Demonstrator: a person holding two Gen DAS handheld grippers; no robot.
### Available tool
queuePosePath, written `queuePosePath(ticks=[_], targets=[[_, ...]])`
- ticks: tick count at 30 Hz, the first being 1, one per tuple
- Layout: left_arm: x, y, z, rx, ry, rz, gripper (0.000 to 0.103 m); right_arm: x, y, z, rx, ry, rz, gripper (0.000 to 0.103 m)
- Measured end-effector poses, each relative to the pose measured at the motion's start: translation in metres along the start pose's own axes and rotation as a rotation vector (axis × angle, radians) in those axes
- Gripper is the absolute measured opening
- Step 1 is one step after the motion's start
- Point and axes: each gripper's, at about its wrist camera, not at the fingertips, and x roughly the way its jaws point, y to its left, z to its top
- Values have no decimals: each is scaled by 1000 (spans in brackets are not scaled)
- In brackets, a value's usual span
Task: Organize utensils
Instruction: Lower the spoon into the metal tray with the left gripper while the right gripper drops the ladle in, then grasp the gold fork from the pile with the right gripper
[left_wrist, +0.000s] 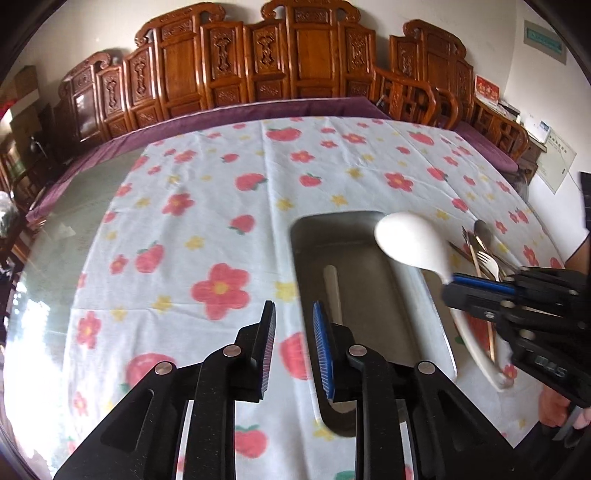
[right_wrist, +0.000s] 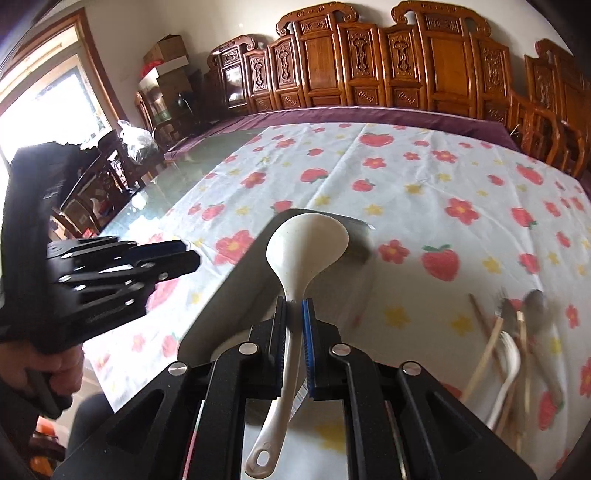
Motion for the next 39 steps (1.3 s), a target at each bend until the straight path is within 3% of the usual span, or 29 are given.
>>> queuePosePath(ticks=[10,20,28,34,39], targets=[[-13,32,-7,-45,-15,22,20,63,13,19,24,100,-53,10],[-26,33,-15,-51,-28,28,20,70,13,9,10,112,-69,11],[-51,8,-16,-19,-64,8,20,8,0,-7,3,23,-66,11],[-66,-25,-14,11,-96,-42,20,-60,-41,-40,51,-46,-111,11],[-70,-59,-15,44,-108,-89,21,-96,-85,-69,94,-75,-192,26]])
